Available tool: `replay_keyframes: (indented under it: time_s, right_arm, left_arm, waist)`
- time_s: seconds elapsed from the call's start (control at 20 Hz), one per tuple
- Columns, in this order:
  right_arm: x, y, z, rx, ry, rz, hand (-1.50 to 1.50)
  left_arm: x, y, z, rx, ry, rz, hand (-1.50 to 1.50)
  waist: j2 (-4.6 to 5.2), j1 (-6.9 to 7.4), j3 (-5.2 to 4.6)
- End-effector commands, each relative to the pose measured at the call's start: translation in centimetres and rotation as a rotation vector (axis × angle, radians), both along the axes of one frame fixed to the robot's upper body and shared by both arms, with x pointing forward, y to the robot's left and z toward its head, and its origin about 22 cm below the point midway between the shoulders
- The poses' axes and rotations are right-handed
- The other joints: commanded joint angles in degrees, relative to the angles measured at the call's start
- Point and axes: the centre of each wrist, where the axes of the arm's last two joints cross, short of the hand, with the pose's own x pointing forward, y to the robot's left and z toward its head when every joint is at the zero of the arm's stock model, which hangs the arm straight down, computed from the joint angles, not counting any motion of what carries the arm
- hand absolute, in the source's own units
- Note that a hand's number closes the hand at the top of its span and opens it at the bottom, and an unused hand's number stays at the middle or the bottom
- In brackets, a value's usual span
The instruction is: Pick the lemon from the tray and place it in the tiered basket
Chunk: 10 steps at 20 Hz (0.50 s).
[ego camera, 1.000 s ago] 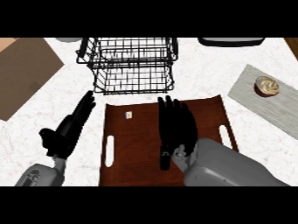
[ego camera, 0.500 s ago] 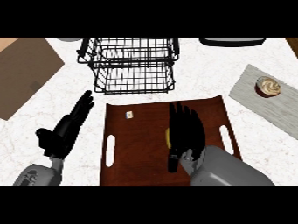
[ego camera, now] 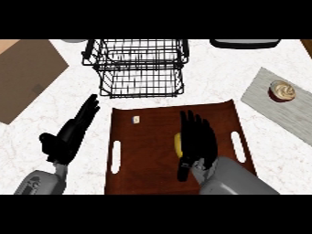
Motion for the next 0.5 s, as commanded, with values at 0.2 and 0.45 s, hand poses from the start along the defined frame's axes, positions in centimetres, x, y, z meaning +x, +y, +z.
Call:
replay_keyframes:
  time_s: [0.2, 0.45]
  right_arm:
    - [0.4, 0.0, -2.9, 0.025, -0.009, -0.088, 1.50]
    - [1.5, 1.5, -2.0, 0.048, -0.118, -0.028, 1.50]
  left_arm:
    - [0.6, 0.6, -0.7, -0.005, -0.002, 0.003, 0.00]
    - [-1.2, -0.4, -2.2, -0.005, -0.001, 0.007, 0.00]
  waist:
    - [0.16, 0.13, 0.02]
    - [0.12, 0.41, 0.03]
